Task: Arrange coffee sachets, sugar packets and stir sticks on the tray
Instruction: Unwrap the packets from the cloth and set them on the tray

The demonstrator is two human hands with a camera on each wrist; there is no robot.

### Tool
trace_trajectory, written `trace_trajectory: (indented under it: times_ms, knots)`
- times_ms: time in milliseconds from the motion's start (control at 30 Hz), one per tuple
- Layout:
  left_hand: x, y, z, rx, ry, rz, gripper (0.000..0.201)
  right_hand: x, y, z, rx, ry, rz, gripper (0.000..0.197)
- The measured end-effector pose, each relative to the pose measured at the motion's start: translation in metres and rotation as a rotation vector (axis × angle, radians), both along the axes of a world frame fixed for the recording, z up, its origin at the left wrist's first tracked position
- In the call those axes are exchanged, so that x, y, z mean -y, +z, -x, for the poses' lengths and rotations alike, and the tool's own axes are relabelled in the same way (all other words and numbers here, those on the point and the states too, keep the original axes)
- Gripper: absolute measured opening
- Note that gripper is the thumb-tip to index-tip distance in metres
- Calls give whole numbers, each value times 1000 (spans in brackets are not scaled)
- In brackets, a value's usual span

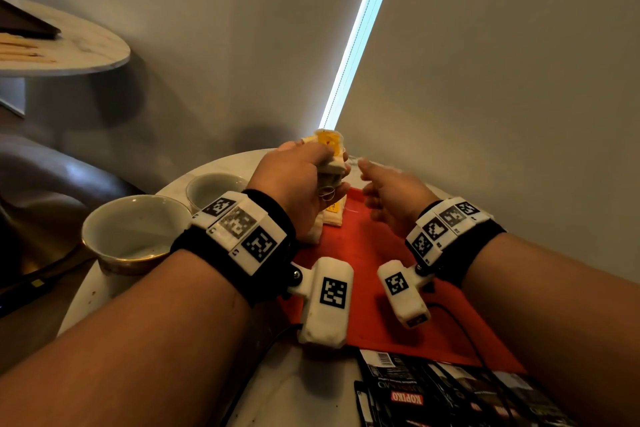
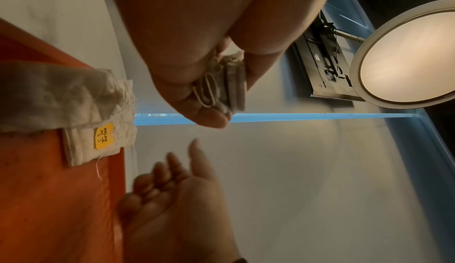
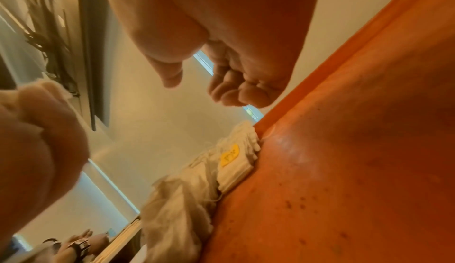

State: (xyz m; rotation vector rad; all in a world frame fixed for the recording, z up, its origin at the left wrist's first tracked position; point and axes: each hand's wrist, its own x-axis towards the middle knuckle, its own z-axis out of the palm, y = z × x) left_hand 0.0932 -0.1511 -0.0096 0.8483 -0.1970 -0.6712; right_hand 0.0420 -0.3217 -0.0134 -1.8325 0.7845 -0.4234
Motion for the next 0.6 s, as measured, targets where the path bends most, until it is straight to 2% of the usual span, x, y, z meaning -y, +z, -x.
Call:
trace_trajectory:
  times_ms: [133,233,367,467,600]
  knots:
    - [-2,0,3,44,-3,-12,31,-23,22,11,210,49,-69,47]
    - [-3,-1,5,86,-8,-32,34,-41,32,17,327,181,-136,34]
    - [-5,-2,7,130,-31,-30,41,-53,36,20,365,285,-138,9]
    - [-5,-1,7,138,-38,-47,44,-54,35,21,367,264,-117,9]
    - [-5,0,5,109,-18,-51,35,-52,33,23,381,234,-128,10]
